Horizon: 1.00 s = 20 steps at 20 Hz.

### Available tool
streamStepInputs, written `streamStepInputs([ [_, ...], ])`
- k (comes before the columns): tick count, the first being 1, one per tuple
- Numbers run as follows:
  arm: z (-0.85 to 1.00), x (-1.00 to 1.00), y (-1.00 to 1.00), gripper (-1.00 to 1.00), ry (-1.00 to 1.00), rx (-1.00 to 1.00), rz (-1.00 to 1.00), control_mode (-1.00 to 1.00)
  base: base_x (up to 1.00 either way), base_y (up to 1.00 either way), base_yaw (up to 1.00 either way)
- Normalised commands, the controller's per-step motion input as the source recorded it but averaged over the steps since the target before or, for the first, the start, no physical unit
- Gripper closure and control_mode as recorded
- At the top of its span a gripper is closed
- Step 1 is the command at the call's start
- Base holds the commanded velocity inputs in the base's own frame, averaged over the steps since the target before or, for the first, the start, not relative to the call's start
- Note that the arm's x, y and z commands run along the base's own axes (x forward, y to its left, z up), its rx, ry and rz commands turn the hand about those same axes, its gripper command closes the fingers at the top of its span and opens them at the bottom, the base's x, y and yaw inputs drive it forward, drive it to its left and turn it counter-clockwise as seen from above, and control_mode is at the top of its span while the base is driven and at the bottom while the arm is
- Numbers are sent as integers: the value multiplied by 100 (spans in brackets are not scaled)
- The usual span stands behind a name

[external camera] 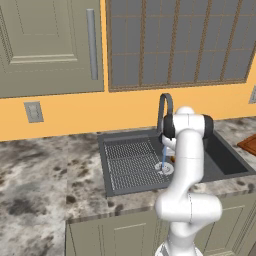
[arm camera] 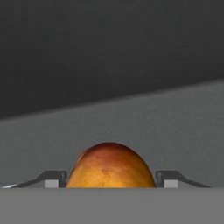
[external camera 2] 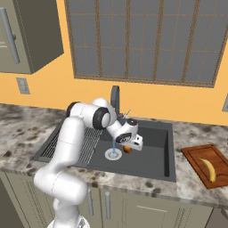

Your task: Pick the mango, banana from the sink and place them on the cutting board to airdry. Then turn off the sink faucet.

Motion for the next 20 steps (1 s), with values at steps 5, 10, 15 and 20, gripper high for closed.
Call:
streamStepInputs([
  [5,12,-27,-14,100,-1,2,0,-100,0,0,0],
  [10,31,-25,-6,100,-4,1,0,-100,0,0,0],
  [15,46,-11,-8,100,-4,0,0,-100,0,0,0],
  [20,55,-10,-16,100,-5,0,0,-100,0,0,0],
])
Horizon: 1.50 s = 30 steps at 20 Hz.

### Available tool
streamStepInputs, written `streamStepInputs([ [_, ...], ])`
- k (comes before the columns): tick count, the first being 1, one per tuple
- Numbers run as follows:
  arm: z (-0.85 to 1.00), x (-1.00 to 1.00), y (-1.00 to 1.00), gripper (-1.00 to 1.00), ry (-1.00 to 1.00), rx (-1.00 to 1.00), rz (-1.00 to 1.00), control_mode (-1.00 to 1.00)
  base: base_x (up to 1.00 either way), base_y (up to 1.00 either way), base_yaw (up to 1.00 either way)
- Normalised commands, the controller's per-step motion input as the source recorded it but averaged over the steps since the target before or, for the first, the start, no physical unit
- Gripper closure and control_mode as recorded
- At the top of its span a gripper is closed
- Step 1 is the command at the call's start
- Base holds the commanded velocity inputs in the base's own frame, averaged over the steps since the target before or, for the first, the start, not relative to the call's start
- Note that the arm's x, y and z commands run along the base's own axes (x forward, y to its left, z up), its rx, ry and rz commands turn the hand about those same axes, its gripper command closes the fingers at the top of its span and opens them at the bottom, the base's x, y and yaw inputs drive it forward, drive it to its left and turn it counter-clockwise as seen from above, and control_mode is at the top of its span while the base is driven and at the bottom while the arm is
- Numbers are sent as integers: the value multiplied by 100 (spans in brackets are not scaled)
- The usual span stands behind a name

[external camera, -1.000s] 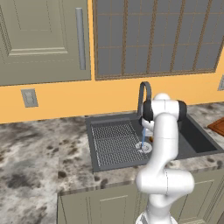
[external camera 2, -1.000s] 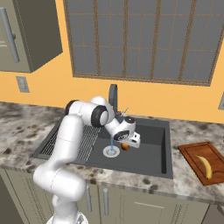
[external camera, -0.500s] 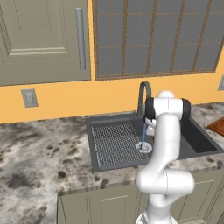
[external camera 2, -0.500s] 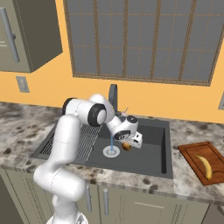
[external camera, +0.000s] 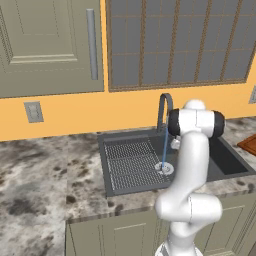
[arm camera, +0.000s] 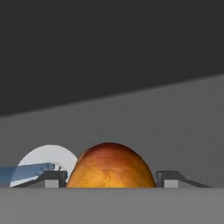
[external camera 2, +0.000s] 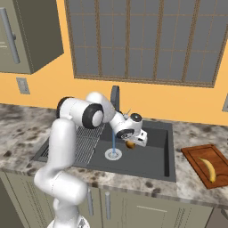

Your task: Pick the mango, banana from the sink and place them on the cutting board to airdry. Then turn off the sink faucet.

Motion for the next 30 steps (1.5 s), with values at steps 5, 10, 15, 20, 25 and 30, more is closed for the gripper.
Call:
streamStepInputs([
  [5,65,-8,-25,100,-8,0,0,-100,0,0,0],
  [10,64,-13,-34,100,-8,0,0,-100,0,0,0],
  [15,55,-27,-35,100,-12,-3,0,-100,0,0,0],
  [20,59,-31,-31,100,-11,-5,0,-100,0,0,0],
  [25,66,-24,-29,100,-8,-4,0,-100,0,0,0],
  [30,58,-25,-34,100,-6,-8,0,-100,0,0,0],
])
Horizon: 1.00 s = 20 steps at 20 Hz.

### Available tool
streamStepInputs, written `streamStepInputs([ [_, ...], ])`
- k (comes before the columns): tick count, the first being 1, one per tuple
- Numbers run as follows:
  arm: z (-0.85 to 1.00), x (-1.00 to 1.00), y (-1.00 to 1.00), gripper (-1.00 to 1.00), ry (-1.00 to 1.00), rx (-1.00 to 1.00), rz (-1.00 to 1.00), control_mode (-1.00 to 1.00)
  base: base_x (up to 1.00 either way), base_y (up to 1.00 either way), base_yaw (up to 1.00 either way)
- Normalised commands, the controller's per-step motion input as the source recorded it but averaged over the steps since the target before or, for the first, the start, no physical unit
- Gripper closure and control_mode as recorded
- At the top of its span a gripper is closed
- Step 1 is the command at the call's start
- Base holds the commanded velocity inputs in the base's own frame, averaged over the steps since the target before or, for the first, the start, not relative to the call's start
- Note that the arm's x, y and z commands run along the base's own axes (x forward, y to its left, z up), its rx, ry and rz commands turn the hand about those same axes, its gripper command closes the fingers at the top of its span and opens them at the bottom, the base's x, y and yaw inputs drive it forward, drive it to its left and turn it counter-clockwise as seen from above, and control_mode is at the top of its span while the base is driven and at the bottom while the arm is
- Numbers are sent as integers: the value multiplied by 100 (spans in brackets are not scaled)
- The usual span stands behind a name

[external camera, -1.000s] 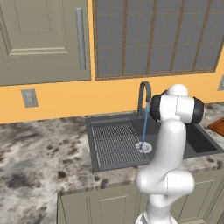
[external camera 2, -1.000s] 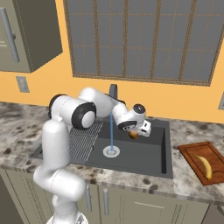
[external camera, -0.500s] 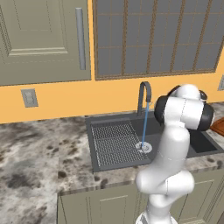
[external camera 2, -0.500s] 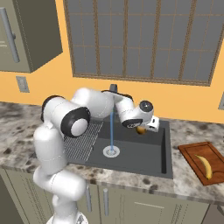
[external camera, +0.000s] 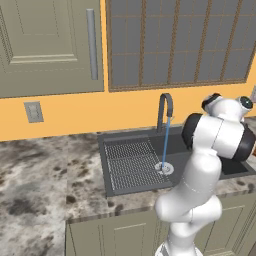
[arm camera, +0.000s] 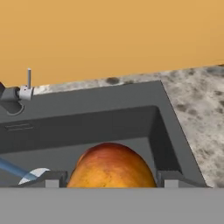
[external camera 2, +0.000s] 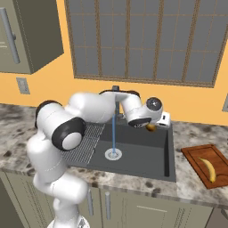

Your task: Pick the mango, banana from the sink and place them on the cutting board to airdry. Then turn off the sink faucet.

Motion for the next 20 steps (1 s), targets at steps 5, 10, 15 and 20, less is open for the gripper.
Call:
streamStepInputs([
  [5,49,-36,-26,100,-4,-7,-1,-100,0,0,0],
  [10,44,-51,-6,100,-5,-5,-1,-100,0,0,0],
  [15,31,-81,17,100,-12,-2,0,-100,0,0,0],
  [20,40,-68,36,100,-8,-3,0,-100,0,0,0],
])
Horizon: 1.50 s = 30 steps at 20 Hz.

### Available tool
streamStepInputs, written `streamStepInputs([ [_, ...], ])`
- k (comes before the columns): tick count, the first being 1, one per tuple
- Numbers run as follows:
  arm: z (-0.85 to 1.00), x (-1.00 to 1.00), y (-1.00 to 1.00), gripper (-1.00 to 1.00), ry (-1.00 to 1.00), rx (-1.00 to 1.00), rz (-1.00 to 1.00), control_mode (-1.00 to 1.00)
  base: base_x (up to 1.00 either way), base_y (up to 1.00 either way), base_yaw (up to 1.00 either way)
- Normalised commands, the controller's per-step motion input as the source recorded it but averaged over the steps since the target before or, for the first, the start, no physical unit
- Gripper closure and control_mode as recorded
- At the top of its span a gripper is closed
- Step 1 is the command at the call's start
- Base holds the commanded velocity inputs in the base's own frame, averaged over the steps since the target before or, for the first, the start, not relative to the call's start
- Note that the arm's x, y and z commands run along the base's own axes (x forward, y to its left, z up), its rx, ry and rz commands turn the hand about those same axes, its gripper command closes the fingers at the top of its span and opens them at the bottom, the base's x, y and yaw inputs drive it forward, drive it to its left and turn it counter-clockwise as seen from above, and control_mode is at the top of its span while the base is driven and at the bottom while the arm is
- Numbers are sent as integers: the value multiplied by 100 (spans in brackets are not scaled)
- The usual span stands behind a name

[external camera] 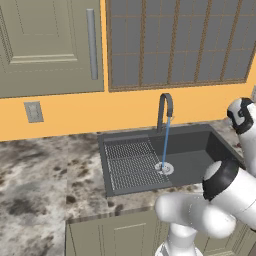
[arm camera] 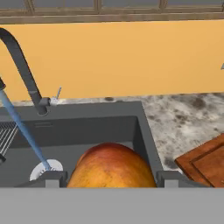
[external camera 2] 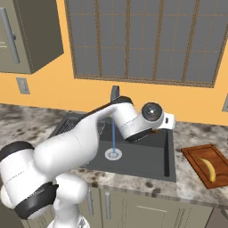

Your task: Pick the mango, banana from the sink and place them on the cutting board to airdry. Then turn off the sink faucet.

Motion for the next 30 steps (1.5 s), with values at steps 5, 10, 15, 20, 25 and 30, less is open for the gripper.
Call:
streamStepInputs([
  [5,43,-52,51,100,-1,-7,0,-100,0,0,0],
  [10,34,-53,18,100,5,-6,0,-100,0,0,0],
  [15,12,-44,0,100,8,-1,-12,-100,0,0,0],
  [20,0,-24,0,100,7,0,-30,-100,0,0,0],
  [25,-1,-1,-5,100,3,0,-38,-100,0,0,0],
  [30,0,15,-30,100,5,0,-23,-100,0,0,0],
])
